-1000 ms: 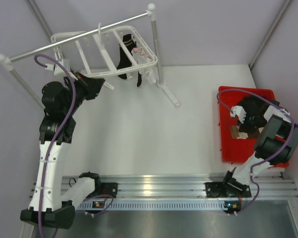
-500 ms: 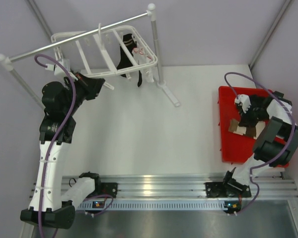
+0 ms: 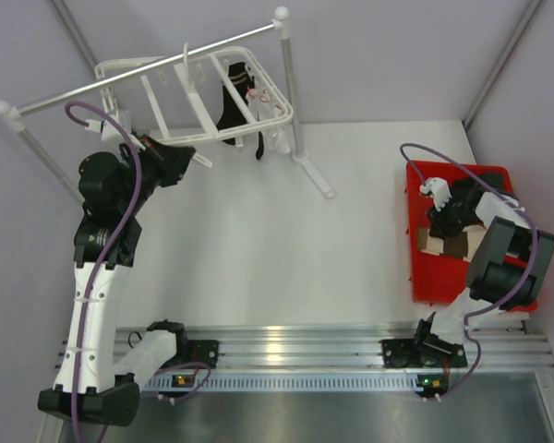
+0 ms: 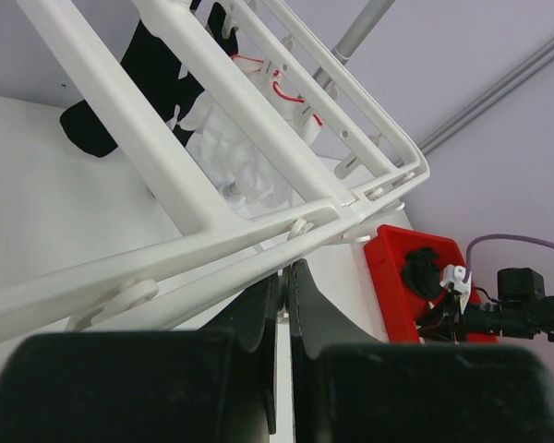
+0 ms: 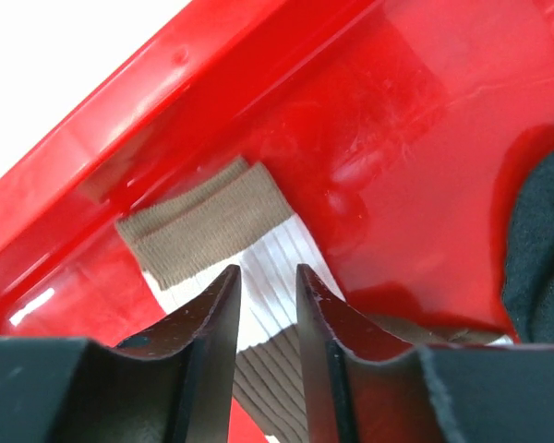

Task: Clip the socks to the hanger
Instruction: Pick up the sock from the bin.

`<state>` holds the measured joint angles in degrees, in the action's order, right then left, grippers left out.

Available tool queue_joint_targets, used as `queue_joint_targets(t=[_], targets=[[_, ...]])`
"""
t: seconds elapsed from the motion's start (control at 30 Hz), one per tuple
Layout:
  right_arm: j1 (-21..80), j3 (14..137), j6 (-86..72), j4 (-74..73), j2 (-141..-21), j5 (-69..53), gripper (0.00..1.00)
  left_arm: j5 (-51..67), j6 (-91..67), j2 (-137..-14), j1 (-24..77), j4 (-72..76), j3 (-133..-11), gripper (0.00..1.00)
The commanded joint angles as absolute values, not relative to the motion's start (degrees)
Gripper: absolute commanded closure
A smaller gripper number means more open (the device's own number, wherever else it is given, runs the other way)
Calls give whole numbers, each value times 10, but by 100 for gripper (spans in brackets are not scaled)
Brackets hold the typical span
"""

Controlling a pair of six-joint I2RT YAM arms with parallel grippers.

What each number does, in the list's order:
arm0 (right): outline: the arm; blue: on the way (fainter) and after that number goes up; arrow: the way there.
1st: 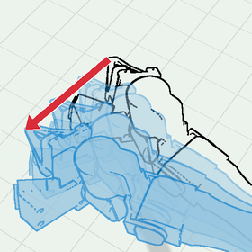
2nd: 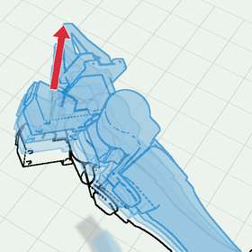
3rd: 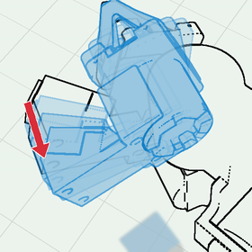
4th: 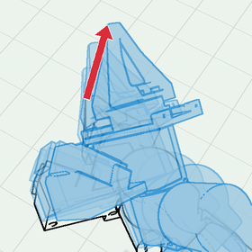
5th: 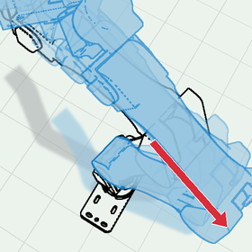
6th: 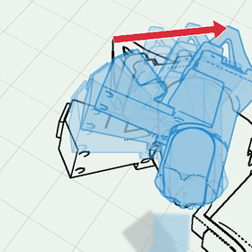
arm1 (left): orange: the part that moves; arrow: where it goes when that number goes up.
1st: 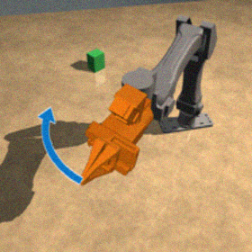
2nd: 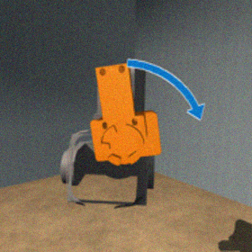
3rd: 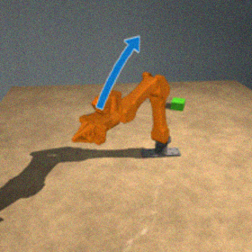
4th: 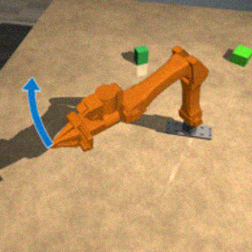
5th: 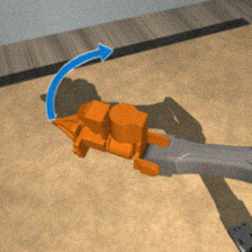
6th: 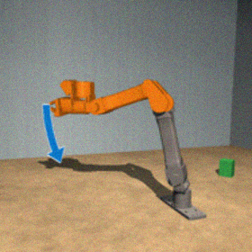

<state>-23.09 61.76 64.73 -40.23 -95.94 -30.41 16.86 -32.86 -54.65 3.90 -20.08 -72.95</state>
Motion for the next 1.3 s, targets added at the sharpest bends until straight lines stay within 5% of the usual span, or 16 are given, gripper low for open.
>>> queue_joint_targets(t=[0.0, 0.6, 0.77, 0.87, 1.27], targets=[[-227, 613, 699, -402, -930, -304, 70, 181, -325, -553, 40, -184, -723, 100], [-211, 611, 726, -413, -974, -287, 73, 178, -325, -558, 40, -185, -724, 100], [-210, 608, 735, -424, -977, -288, 83, 178, -323, -559, 40, -185, -722, 100], [-209, 608, 737, -429, -975, -288, 100, 178, -322, -560, 40, -185, -722, 100], [-273, 748, 726, -569, -923, -366, 100, 181, -322, -558, 40, -184, -725, 100]])
